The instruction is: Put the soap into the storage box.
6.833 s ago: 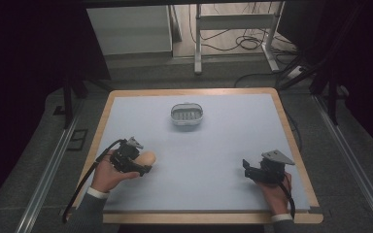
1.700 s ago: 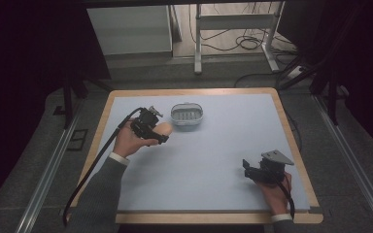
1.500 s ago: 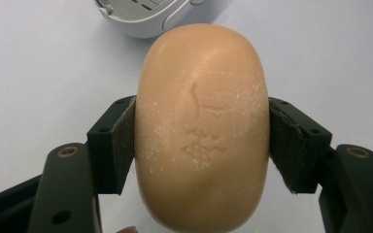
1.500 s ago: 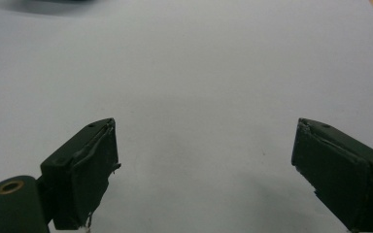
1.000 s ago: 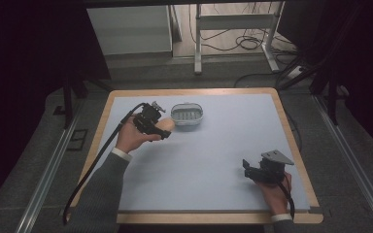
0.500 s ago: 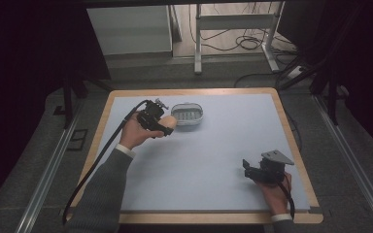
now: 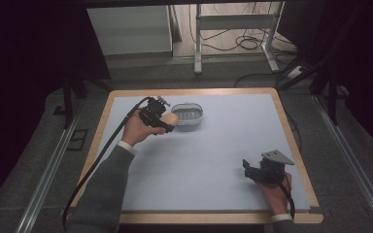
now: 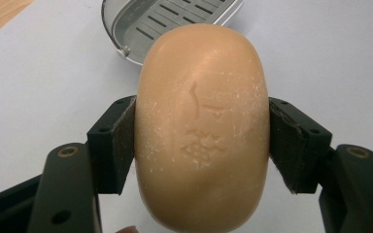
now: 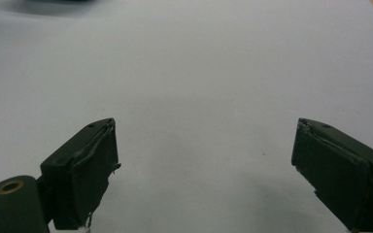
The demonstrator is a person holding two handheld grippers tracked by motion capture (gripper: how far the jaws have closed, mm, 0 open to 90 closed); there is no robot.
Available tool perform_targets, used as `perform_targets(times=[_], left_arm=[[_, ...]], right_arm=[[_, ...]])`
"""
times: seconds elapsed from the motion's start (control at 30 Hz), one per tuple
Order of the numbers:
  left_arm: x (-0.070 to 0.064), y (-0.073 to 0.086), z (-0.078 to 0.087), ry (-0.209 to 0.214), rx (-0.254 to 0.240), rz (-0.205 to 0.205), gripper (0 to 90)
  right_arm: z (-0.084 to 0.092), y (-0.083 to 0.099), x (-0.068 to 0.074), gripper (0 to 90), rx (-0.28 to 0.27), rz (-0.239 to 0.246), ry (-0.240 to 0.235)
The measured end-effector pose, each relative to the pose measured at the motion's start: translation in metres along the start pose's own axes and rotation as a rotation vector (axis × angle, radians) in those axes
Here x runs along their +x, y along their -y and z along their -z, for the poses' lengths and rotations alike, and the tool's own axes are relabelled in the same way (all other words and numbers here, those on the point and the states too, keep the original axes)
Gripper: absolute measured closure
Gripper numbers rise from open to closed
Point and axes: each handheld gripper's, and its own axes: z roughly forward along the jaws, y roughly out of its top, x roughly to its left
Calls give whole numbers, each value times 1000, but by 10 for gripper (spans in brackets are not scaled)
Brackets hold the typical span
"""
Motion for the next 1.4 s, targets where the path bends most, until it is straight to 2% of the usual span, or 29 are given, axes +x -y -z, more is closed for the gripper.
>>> perform_targets(times=[0.27, 0.33, 0.4, 0.5, 0.63, 0.9, 1.4], left_arm=[[2, -8, -5, -5, 12, -24, 326], [2, -10, -8, 3, 1, -11, 326], [3, -13, -10, -8, 20, -30, 326], [3, -17, -13, -3, 23, -38, 326], [3, -22, -17, 6, 11, -34, 326], [5, -29, -22, -5, 23, -47, 326], [9, -40, -35, 5, 24, -50, 326]], right_arm=[[0, 0, 0, 96, -4, -1, -3], [0, 0, 0, 96, -5, -1, -3], [1, 0, 0, 96, -4, -3, -4], [0, 0, 0, 96, -4, -2, -3], [1, 0, 0, 96, -4, -3, -5], [0, 0, 0, 96, -3, -2, -5], [0, 0, 0, 96, -3, -1, -5]])
